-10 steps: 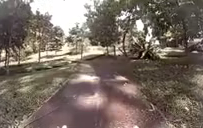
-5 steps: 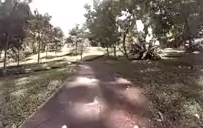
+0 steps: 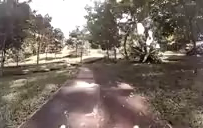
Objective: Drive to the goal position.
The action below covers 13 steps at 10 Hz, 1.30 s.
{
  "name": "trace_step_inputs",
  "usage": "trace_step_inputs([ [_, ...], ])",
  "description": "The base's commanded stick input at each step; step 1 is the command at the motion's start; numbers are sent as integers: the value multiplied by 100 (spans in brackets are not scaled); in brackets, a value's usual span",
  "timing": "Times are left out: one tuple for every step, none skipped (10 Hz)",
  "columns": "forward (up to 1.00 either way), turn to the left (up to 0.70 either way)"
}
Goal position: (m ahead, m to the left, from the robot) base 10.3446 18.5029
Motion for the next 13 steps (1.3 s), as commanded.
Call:
trace_step_inputs([
  [45, 0],
  [45, 0],
  [45, 0],
  [45, 0],
  [45, 0],
  [45, 0],
  [45, 0],
  [45, 0],
  [45, 0],
  [45, 0],
  [45, 0],
  [45, 0],
  [45, 0],
])
